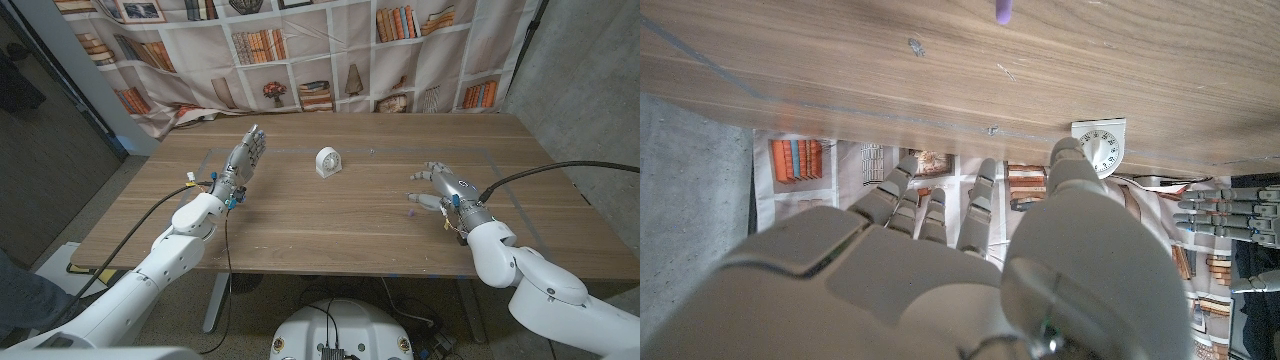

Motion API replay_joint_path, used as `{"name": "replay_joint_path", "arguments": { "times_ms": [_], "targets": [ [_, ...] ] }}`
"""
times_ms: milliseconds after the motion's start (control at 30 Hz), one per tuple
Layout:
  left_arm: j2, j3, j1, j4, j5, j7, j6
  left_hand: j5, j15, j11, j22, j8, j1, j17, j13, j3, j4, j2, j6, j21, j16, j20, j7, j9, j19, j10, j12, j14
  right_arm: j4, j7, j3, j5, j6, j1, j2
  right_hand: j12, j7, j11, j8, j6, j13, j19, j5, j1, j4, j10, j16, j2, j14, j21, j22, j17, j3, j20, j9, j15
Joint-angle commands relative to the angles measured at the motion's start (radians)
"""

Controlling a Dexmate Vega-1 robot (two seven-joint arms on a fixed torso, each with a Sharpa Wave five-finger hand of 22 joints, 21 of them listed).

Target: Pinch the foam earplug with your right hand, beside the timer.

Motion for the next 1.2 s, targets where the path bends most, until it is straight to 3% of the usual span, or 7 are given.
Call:
{"name": "replay_joint_path", "arguments": {
  "times_ms": [33, 600, 1200],
  "targets": [
    [0.001, 0.001, -0.003, -0.004, 0.004, 0.000, -0.002, -0.007, 0.004, 0.004, 0.005, -0.002, 0.000, 0.003, 0.005, 0.002, -0.003, -0.005, 0.001, -0.004, 0.000, 0.008, 0.001, 0.002, -0.033, -0.003, -0.003, -0.006, 0.025, -0.048, -0.069, -0.032, -0.019, 0.019, 0.012, 0.009, -0.005, 0.004, 0.011, 0.021, 0.003, 0.000, 0.007, 0.011, 0.004, 0.010, 0.006, -0.002, 0.006, -0.005, 0.004, 0.001, 0.000, 0.008, 0.005, 0.008],
    [0.007, -0.003, 0.014, -0.024, -0.002, 0.010, 0.007, -0.011, 0.006, 0.006, 0.006, -0.003, 0.003, 0.004, 0.005, 0.000, -0.004, -0.004, 0.003, -0.003, 0.000, 0.009, 0.001, 0.003, -0.033, 0.002, -0.003, -0.004, 0.079, -0.083, -0.157, -0.110, -0.049, 0.052, 0.039, 0.020, -0.020, -0.022, 0.029, 0.067, 0.003, 0.032, 0.013, 0.036, 0.002, 0.047, 0.014, -0.009, 0.039, -0.006, 0.006, 0.000, 0.002, -0.006, 0.011, -0.016],
    [0.004, -0.013, 0.041, -0.038, -0.013, 0.026, 0.001, -0.015, 0.006, 0.005, 0.006, -0.001, 0.006, 0.004, 0.005, -0.001, -0.005, -0.001, 0.011, -0.002, 0.002, 0.010, 0.001, 0.003, -0.032, 0.006, -0.003, 0.000, 0.152, -0.108, -0.178, -0.119, -0.029, 0.066, 0.074, 0.033, -0.018, -0.039, 0.050, 0.120, 0.004, 0.065, 0.021, 0.059, 0.003, 0.097, 0.019, -0.018, 0.073, -0.007, 0.007, 0.001, 0.000, -0.028, 0.014, -0.034]
  ]
}}
